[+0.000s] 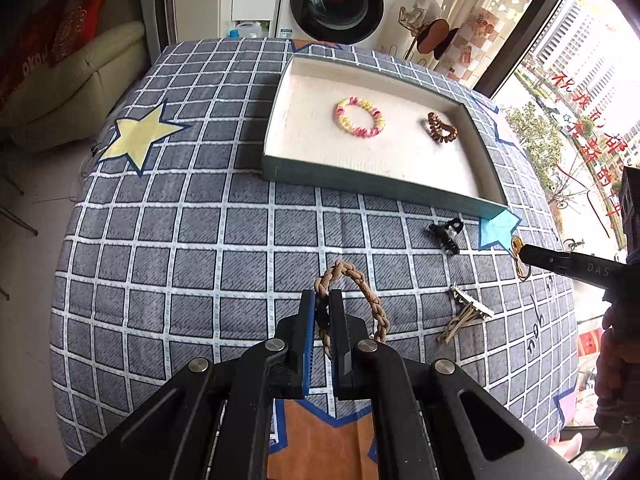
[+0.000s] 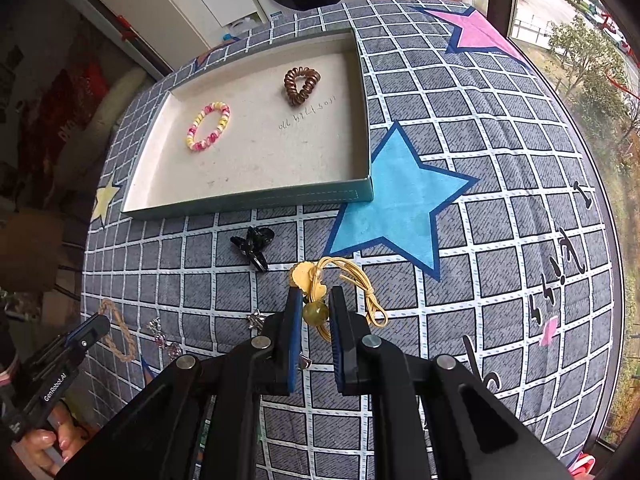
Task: Organize jewelry
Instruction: 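Carry the braided bracelet and yellow hair tie over the tray with both tools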
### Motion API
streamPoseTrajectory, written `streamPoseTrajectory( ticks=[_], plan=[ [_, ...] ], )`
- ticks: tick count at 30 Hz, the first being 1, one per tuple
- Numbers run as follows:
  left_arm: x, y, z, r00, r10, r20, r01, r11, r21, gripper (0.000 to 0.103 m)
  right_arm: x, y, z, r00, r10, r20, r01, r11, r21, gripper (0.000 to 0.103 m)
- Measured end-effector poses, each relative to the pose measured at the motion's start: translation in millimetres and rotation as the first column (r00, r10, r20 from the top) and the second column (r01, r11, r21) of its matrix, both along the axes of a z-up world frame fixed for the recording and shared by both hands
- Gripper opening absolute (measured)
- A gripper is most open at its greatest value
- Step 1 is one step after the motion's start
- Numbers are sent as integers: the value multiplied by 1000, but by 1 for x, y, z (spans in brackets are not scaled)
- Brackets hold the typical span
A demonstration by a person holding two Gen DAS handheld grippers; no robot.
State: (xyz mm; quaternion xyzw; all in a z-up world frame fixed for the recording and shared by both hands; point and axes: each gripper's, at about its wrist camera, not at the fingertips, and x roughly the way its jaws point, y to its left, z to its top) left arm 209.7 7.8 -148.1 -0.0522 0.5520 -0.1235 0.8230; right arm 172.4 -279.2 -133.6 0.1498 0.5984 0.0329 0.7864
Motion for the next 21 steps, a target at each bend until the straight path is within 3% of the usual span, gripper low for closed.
streamPoseTrajectory(
  ticks=[9, 21],
  plan=[
    [25, -3, 33, 998, -13, 67, 16, 999, -41, 19, 23, 1, 34, 998, -2, 67, -2, 999, 53, 14],
    [97, -26, 37, 994, -16, 108, 21, 999, -45, 19, 91, 10, 34, 993, 41, 113, -48, 997, 61, 14]
  ],
)
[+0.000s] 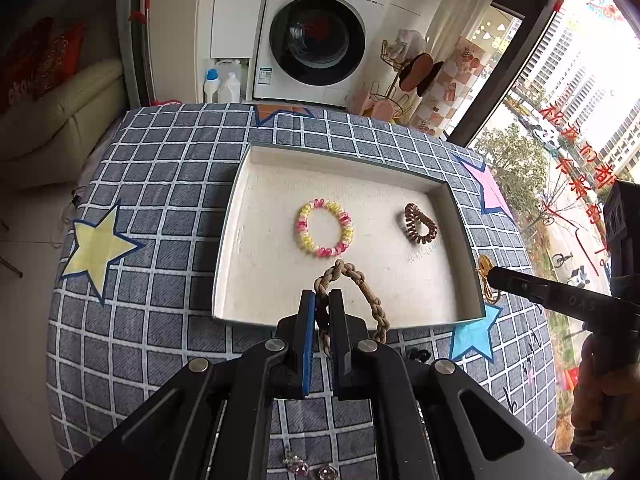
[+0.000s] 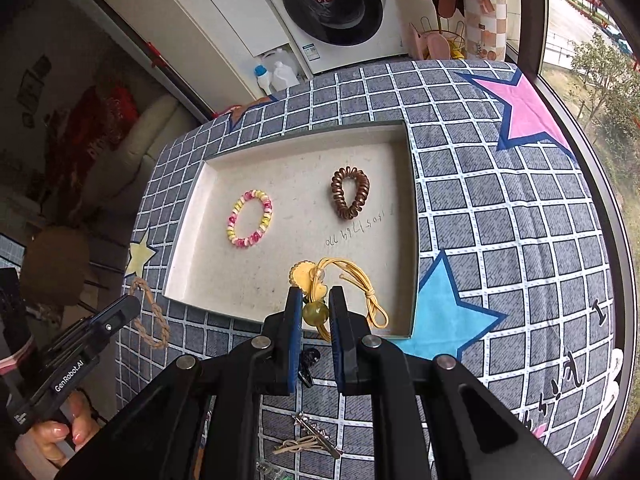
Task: Organize jewelry
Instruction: 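Carry the braided bracelet and yellow hair tie over the tray with both tools, then open both tools to release the braided bracelet and yellow hair tie in the tray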
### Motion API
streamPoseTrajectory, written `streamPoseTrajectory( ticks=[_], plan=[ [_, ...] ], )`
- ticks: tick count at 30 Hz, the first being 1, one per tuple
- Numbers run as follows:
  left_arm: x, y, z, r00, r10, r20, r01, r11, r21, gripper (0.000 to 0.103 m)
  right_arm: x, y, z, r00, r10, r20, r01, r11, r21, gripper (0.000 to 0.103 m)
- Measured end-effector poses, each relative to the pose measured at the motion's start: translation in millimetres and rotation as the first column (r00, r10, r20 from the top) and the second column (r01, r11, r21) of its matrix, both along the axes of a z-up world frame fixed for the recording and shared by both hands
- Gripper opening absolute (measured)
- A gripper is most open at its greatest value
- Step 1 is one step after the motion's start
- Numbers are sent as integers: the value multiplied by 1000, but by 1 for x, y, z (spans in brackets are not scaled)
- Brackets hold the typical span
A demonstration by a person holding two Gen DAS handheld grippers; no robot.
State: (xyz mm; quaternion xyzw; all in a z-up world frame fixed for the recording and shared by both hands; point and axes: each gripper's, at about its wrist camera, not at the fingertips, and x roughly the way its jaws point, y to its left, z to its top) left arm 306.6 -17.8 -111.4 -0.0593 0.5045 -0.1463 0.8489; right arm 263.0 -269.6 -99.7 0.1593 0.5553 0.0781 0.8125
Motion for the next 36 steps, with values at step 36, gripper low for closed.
streamPoseTrajectory(
  ticks=[36],
  plan=[
    [97, -33, -97, 990, 53, -130, -26, 979, 200, 19, 105, 2, -87, 992, 54, -115, -61, 996, -59, 15]
  ],
)
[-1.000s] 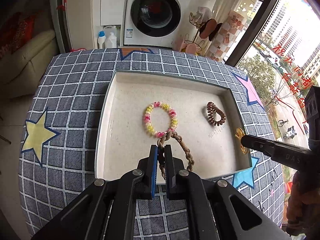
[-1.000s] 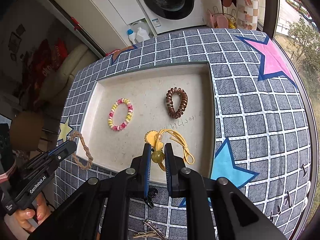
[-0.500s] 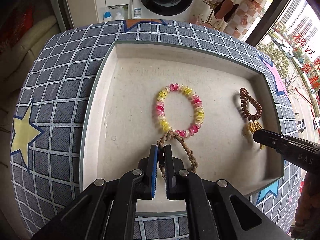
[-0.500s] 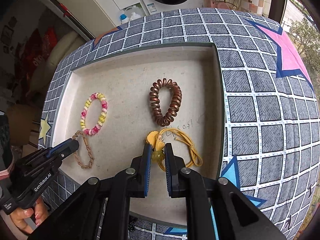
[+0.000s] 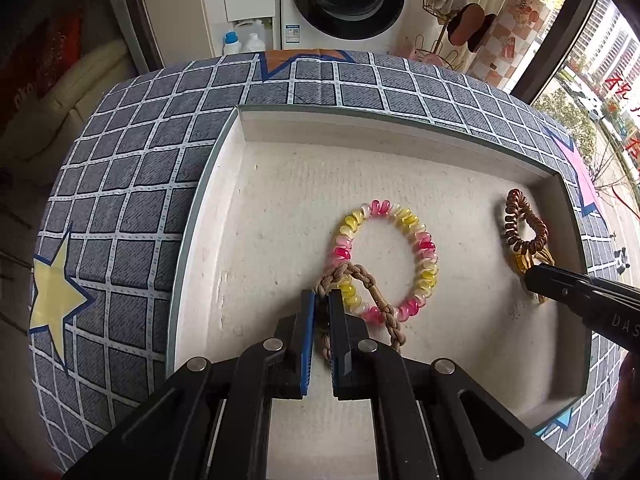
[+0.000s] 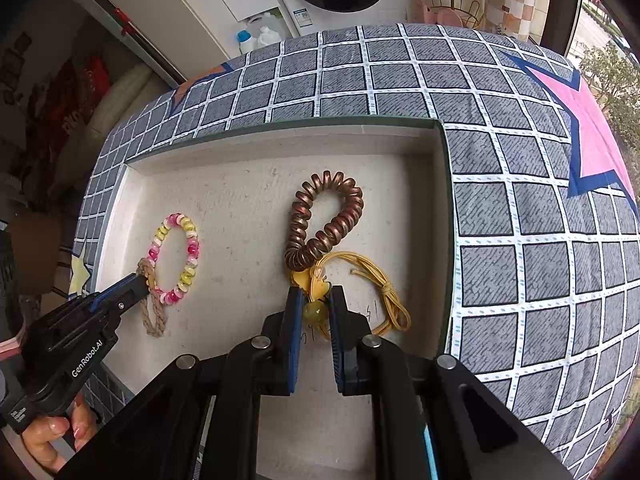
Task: Organize jewelry
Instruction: 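Open both tools to release the braided bracelet and yellow hair tie in the tray, then grasp the pink heart pendant with the left tool while the right tool grasps the silver barrette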
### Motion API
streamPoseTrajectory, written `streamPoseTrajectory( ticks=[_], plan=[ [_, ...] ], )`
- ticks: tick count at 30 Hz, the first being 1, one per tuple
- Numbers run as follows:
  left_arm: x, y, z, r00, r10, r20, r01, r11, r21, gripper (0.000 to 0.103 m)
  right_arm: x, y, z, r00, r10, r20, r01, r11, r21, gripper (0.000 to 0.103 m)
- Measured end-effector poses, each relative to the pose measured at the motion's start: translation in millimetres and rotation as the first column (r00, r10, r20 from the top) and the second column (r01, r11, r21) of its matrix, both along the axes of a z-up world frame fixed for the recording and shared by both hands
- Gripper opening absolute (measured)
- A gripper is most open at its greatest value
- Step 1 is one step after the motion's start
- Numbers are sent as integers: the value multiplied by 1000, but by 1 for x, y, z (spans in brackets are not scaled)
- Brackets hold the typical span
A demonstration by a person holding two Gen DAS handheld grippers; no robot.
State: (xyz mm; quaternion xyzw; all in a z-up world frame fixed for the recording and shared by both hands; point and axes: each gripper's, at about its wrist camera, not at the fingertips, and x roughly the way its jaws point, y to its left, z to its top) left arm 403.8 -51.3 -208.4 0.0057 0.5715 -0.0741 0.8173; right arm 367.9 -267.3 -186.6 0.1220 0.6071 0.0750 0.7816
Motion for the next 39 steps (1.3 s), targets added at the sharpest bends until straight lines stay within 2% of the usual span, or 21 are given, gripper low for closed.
streamPoseTrajectory(
  ticks=[3, 13, 15, 16, 17, 19, 20, 21, 22, 27, 30, 32, 39],
  plan=[
    [0, -5, 1, 1000, -13, 13, 12, 999, 42, 19, -2, -4, 1, 1000, -3, -2, 3, 1000, 11, 15],
    [-10, -4, 10, 999, -10, 53, 7, 998, 66, 19, -10, -16, 2, 999, -33, -28, 35, 995, 93, 17],
    [-13, -3, 12, 998, -14, 55, 10, 998, 59, 19, -14, -17, 4, 999, -41, -22, 44, 991, 126, 33],
    [-14, -3, 13, 998, -14, 54, 11, 998, 57, 19, -15, -18, 5, 999, -45, -19, 47, 988, 144, 50],
    [-16, -2, 14, 998, -15, 53, 12, 998, 57, 20, -17, -19, 7, 999, -49, -15, 50, 986, 160, 56],
    [-19, -2, 16, 999, -11, 53, 8, 998, 63, 78, -19, -20, 12, 998, -56, -7, 56, 981, 183, 56],
    [-22, 0, 19, 997, 4, 73, -8, 998, 65, 103, -21, -20, 15, 998, -61, -2, 61, 979, 196, 56],
    [-27, 2, 26, 993, 15, 121, -22, 998, 62, 103, -23, -21, 18, 998, -68, 2, 66, 976, 208, 56],
    [-29, 1, 30, 991, 7, 133, -15, 998, 61, 103, -25, -22, 22, 997, -74, 6, 71, 974, 217, 56],
    [-39, 2, 42, 990, -7, 138, -3, 997, 73, 103, -35, -21, 36, 996, -89, 22, 82, 970, 229, 57],
    [-53, 9, 51, 989, 6, 150, -16, 998, 68, 103, -46, -21, 45, 995, -99, 32, 88, 966, 244, 68],
    [-59, 15, 53, 989, 13, 145, -23, 997, 71, 103, -54, -23, 48, 994, -102, 40, 89, 962, 258, 82],
    [-89, 39, 51, 995, 24, 92, -33, 995, 94, 103, -82, -19, 61, 995, -92, 40, 78, 959, 274, 86]
  ],
)
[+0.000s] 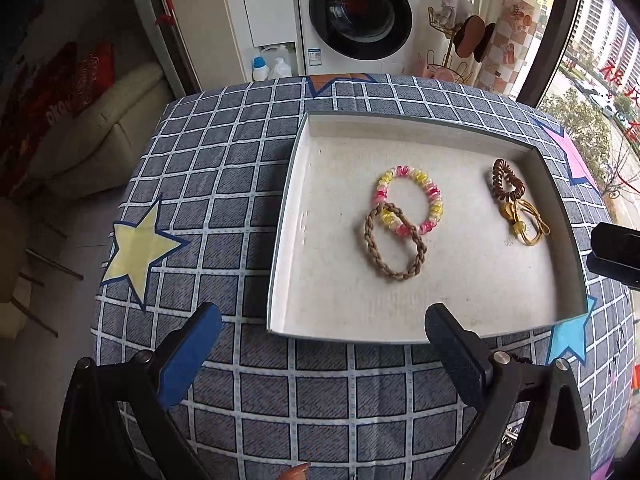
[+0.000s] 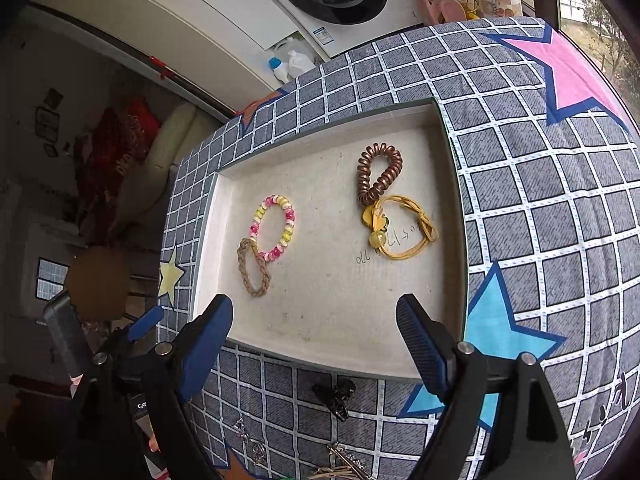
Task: Organize jewelry
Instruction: 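Grasp the pink heart pendant with the left tool while the right tool grasps the silver barrette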
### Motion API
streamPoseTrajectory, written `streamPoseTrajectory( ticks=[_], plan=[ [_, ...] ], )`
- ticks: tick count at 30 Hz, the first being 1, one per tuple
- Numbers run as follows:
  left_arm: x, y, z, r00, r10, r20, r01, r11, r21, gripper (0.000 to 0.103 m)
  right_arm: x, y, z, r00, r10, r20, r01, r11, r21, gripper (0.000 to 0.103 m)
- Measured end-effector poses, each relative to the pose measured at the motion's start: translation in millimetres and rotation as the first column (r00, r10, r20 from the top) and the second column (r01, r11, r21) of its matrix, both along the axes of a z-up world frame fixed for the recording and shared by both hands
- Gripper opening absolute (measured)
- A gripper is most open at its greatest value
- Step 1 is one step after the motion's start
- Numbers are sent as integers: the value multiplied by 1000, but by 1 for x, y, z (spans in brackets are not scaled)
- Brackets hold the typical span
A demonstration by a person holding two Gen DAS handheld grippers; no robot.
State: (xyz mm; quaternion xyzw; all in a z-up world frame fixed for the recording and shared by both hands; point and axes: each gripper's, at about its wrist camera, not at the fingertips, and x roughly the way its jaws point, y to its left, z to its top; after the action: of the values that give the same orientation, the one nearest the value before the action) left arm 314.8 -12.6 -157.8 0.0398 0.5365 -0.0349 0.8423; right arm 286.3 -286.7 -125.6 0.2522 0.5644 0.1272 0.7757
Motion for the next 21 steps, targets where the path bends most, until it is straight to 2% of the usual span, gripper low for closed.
streamPoseTrajectory(
  ticks=[3, 9, 13, 21],
  plan=[
    [-20, 9, -1, 1000, 7, -14, -7, 1000, 30, 103, -16, 6, 7, 1000, 23, 8, -23, 1000, -9, 86],
    [-62, 26, -10, 997, 16, -71, -16, 1000, 11, 103, -54, 20, 10, 996, 86, -20, -86, 995, -48, 86],
    [-87, 36, -20, 991, 36, -128, -40, 999, -29, 103, -80, 23, 1, 991, 118, -58, -124, 987, -106, 86],
    [-123, 40, -38, 980, 57, -191, -72, 995, -73, 103, -121, 23, -23, 974, 179, -142, -208, 950, -234, 86]
  ],
)
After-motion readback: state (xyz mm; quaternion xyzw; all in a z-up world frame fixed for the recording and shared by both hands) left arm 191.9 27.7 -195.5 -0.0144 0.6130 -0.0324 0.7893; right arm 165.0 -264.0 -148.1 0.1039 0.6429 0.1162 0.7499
